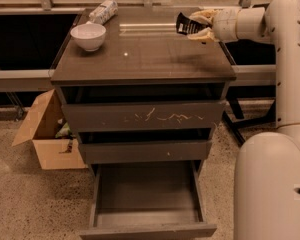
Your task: Pick rxbar chocolate from bottom drawer and place on counter
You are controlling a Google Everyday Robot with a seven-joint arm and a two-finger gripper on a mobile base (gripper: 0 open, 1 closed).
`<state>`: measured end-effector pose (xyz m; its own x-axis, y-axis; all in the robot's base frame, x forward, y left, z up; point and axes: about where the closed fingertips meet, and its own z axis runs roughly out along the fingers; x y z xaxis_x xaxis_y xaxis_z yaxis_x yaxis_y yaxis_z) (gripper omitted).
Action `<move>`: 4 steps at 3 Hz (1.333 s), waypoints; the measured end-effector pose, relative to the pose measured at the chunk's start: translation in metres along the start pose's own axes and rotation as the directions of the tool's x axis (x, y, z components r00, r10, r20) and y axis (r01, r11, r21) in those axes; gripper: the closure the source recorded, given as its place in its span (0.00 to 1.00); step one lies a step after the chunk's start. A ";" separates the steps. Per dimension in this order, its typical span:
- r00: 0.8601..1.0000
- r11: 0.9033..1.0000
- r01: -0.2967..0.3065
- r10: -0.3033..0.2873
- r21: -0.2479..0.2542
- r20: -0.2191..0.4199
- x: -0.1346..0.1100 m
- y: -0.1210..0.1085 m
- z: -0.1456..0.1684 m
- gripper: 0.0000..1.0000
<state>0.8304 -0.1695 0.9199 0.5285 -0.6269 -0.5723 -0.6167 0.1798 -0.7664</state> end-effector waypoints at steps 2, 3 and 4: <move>0.994 0.993 -0.109 0.110 0.042 -0.019 0.029 -0.002 0.006 0.50; 0.990 0.990 -0.137 0.138 0.044 -0.021 0.034 -0.001 0.006 0.28; 0.987 0.986 -0.160 0.161 0.047 -0.024 0.040 0.001 0.006 0.04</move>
Offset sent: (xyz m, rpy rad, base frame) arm 0.0464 -0.0434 -0.0123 0.1124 0.0923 -0.1198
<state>0.8543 -0.1902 0.8944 0.4084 -0.6075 -0.6813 -0.6653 0.3129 -0.6778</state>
